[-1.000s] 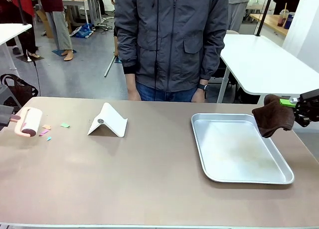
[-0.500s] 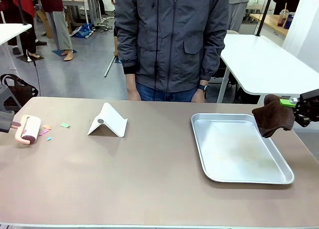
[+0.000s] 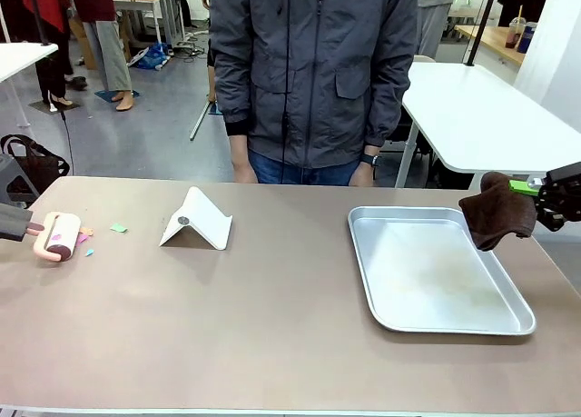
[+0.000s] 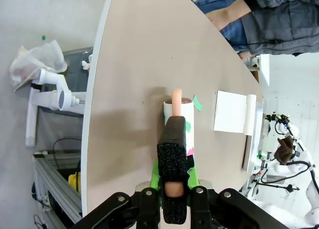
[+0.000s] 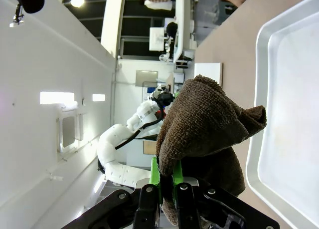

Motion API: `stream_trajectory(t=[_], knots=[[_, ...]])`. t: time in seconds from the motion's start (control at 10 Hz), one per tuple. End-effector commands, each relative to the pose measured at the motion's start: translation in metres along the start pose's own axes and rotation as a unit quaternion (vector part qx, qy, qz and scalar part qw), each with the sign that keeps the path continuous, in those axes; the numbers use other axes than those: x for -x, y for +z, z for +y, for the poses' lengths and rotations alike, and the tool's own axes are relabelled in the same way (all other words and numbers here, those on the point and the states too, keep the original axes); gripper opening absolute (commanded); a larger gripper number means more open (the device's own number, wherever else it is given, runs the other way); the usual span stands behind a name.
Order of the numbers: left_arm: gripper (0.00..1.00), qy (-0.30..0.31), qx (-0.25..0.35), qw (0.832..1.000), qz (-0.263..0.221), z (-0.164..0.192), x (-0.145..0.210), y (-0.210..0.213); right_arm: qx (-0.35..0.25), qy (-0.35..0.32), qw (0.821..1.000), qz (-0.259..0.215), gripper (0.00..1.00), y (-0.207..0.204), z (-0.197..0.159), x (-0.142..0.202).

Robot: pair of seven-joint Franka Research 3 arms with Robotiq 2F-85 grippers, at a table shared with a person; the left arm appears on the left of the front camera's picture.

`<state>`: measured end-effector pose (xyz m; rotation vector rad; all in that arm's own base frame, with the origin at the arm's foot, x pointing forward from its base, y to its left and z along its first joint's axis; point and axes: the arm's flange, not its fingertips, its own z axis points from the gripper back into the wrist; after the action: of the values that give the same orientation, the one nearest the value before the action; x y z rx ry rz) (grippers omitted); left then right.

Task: Clean the surface of the table.
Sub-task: Clean the area not pointed to by the person.

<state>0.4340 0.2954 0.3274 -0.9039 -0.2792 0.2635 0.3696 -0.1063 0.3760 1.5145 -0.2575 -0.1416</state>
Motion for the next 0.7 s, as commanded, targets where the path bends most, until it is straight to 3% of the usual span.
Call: stream_trajectory(t=[0.0,0.6], knots=[[0.03,0.019,-0.039,0.999,0.015,0.011,-0.002,-0.02,-0.011,0.004,1.0,-0.002,0.11,-0.002,0.005,-0.003],[0.03,0.005,-0.053,0.996,0.066,0.004,0.005,-0.07,-0.011,0.004,1.0,-0.002,0.11,-0.002,0.005,-0.003]])
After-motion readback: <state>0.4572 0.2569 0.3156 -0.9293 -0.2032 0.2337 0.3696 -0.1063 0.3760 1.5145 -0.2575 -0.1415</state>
